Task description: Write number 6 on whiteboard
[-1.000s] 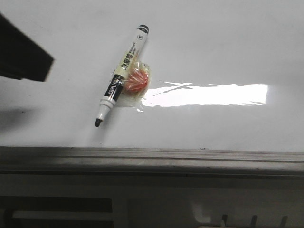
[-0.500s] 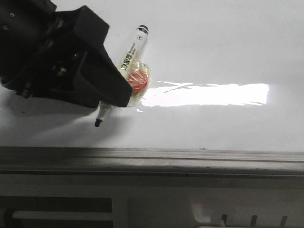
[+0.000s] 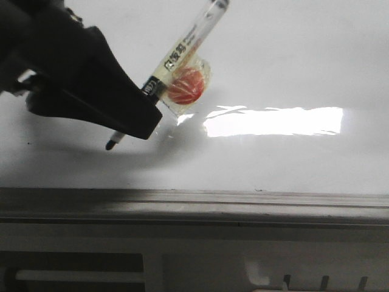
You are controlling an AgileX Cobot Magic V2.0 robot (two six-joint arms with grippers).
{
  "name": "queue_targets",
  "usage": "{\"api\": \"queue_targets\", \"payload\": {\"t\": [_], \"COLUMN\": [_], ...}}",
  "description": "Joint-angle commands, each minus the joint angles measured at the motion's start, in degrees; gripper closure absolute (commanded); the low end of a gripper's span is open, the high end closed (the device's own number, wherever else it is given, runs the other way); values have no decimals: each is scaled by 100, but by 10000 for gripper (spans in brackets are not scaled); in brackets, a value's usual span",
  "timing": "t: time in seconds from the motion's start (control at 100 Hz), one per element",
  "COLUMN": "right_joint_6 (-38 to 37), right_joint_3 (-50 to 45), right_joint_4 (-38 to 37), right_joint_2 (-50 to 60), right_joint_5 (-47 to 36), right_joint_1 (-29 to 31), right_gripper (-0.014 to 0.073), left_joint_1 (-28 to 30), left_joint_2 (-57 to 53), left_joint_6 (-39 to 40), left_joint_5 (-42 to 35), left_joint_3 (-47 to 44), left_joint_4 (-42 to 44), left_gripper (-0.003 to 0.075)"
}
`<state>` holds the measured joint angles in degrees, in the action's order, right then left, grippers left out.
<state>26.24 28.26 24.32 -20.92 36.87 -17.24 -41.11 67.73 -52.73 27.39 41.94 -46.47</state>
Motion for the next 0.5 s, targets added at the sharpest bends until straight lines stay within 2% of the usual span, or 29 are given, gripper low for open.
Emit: {"api": "queue_targets", "payload": {"t": [0.0, 0.09, 0.17, 0.37, 0.49], "right_joint_6": [1408, 2051, 2403, 3478, 3652], "right_joint_3": [215, 215, 215, 235, 410], "right_joint_4": [1107, 1662, 1975, 2951, 3050], "right_joint_2": [-253, -527, -809, -1554, -2001], "right_joint_5": [-175, -221, -398, -916, -1429], "right_joint_1": [-219, -462, -663, -1213, -1570], "right_gripper": [220, 220, 220, 220, 220], "left_joint_1": [-28, -28, -28, -28, -28], "left_joint_2": [-349, -594, -717, -719, -719], "left_joint_6": [-1009, -1905, -2220, -2480, -2490], "left_joint_5": [323, 606, 618, 796, 820], "left_joint_3": [197, 197, 197, 197, 197], "left_joint_4": [-106, -249, -404, -686, -686], "left_gripper": [739, 739, 739, 739, 739]}}
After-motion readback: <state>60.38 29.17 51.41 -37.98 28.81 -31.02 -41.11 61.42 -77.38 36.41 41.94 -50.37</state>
